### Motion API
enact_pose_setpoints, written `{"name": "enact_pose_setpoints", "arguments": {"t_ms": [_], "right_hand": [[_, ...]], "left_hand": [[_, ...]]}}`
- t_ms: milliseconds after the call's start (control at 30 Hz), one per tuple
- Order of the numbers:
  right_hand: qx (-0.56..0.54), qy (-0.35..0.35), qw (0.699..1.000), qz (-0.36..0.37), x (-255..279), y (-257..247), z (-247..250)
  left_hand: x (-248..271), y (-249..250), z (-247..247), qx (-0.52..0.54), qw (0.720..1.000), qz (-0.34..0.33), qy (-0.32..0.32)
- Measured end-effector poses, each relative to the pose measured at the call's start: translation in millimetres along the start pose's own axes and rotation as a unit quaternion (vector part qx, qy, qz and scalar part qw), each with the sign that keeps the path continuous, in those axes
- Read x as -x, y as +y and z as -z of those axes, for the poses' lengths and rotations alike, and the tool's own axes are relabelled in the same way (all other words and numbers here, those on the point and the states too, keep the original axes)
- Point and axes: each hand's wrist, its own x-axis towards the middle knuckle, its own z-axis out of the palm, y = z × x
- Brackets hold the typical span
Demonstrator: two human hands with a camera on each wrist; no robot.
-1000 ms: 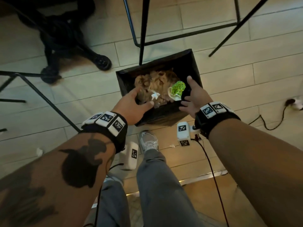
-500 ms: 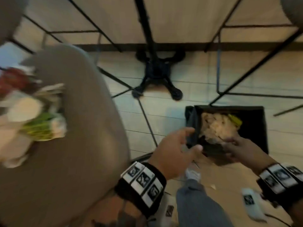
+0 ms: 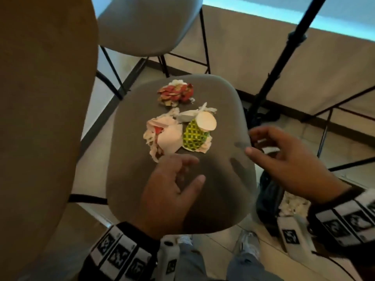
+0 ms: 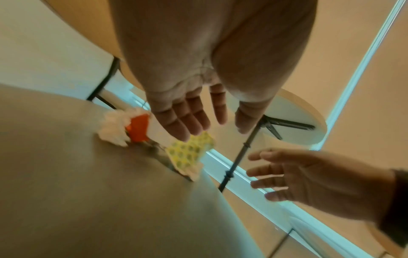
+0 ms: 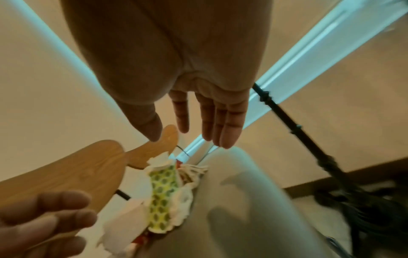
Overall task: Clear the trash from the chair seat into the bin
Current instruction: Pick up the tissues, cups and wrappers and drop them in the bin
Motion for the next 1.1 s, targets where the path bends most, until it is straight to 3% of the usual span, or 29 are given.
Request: {"name": "enact_pose_setpoints", "arguments": {"t_ms": [133,233,367,500,767,1100], "right_hand": [[0.061,0.010,0.994,0.087,-32.3,-44.4,-21.4],[0.128,0.000,0.985,0.113,-55.3,-59.3,-38.7],[0.177,-0.026,0.979,0.100,-73.5,-60.5,-58.5],[0.174,-0.017,0.980,0.094,-76.5,-53.4,-67.9],[0.043,0.012,0.994,0.096,-67.6,-44.2,-59.9],[-0.139,0.044,0.984,0.105,-21.3,-46.0,-23.3]], "left_hand": [[-25.0,-25.0,21.6,-0.088,0.987,0.001,0.135],[-50.0,-38.9,22.6,-0.143,0.982,0.044,0.117],[-67.4,-50.1,14.6,-0.171,0.983,0.022,0.067],[-73.5,-57.9,12.4,-0.145,0.986,0.025,0.083],[-60.5,-52.1,23.1,-0.101,0.990,0.034,0.092],[-32.9,-7.8,52.0,-0.047,0.993,-0.046,0.098]]}}
